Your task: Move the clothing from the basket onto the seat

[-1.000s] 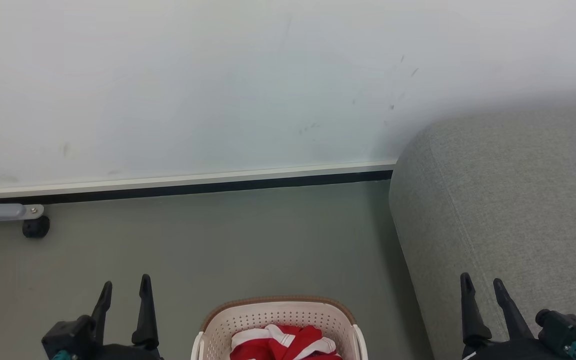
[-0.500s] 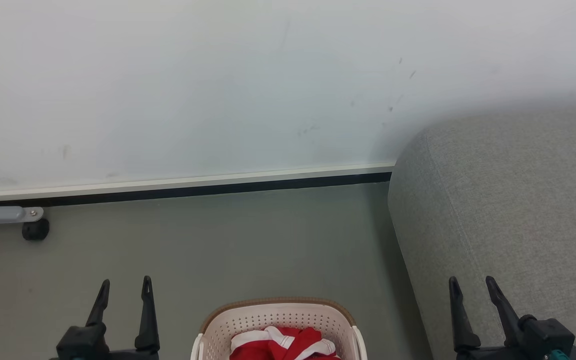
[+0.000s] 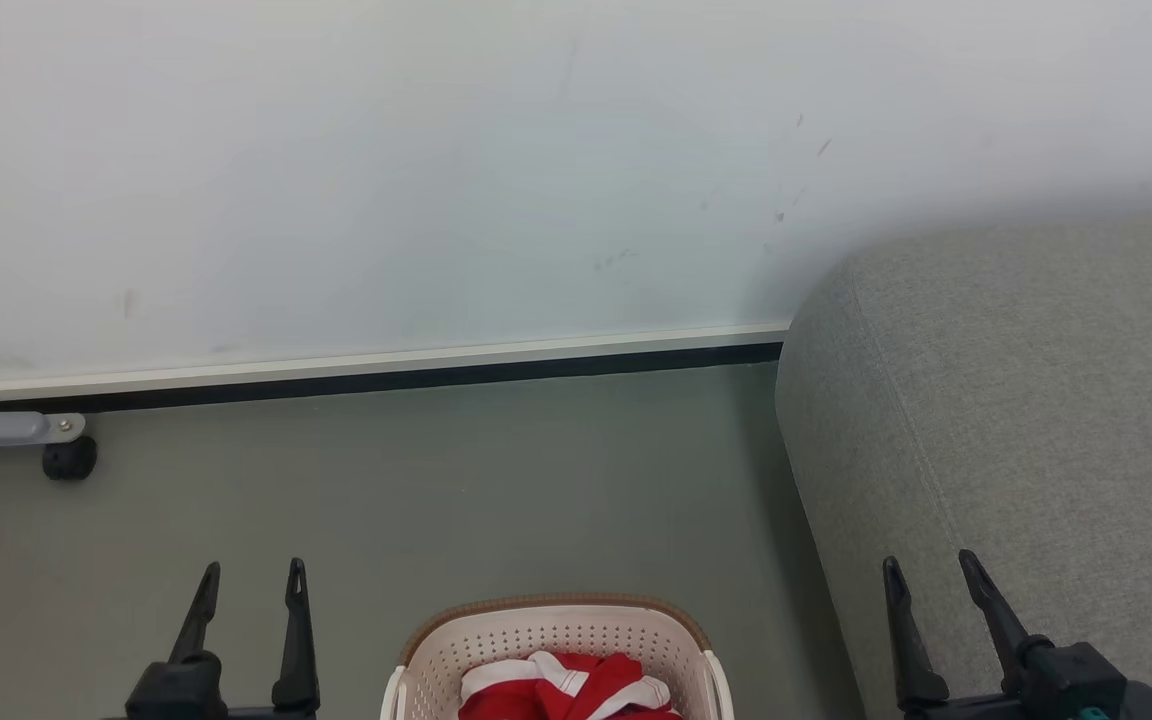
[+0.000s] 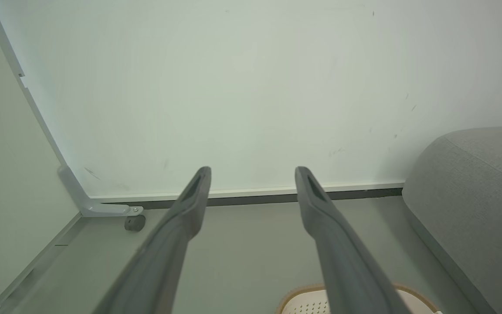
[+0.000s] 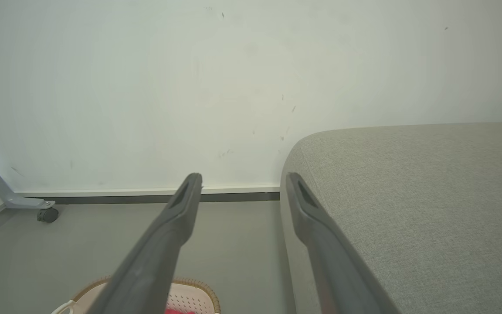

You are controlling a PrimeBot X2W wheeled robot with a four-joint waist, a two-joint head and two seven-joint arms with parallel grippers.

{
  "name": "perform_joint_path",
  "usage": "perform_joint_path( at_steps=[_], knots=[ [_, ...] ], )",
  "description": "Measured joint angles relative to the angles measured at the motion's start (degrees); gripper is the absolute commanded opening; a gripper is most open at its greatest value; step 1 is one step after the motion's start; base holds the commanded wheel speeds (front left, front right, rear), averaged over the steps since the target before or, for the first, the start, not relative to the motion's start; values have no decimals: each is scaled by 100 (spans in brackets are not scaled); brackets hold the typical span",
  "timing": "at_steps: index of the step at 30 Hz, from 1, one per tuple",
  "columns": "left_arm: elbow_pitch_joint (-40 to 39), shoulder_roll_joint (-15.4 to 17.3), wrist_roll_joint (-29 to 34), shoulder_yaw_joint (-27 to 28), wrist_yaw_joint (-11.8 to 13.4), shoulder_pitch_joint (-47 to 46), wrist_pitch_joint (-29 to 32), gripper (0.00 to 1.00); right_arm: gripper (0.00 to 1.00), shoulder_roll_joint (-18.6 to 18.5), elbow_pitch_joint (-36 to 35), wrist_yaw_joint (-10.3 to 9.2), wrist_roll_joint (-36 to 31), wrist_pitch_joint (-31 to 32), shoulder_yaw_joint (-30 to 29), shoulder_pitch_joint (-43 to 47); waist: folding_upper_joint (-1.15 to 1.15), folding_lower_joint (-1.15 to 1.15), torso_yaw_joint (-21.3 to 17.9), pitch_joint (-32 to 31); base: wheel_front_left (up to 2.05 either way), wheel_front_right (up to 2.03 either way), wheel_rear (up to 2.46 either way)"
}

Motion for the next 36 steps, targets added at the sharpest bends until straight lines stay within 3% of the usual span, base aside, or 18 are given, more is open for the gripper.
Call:
perform_joint_path(
  at_steps=[24, 36],
  knots=[
    [10, -60, -1, 130, -136, 2, 0, 100, 100, 5, -14, 3, -69, 0, -77, 25, 0, 0, -7, 53, 0, 0, 0],
    [-227, -75, 162, -32, -240, -142, 0, 100, 100, 21, -386, 12, -129, -1, -127, -36, 0, 0, -1, 530, 0, 0, 0]
  ],
)
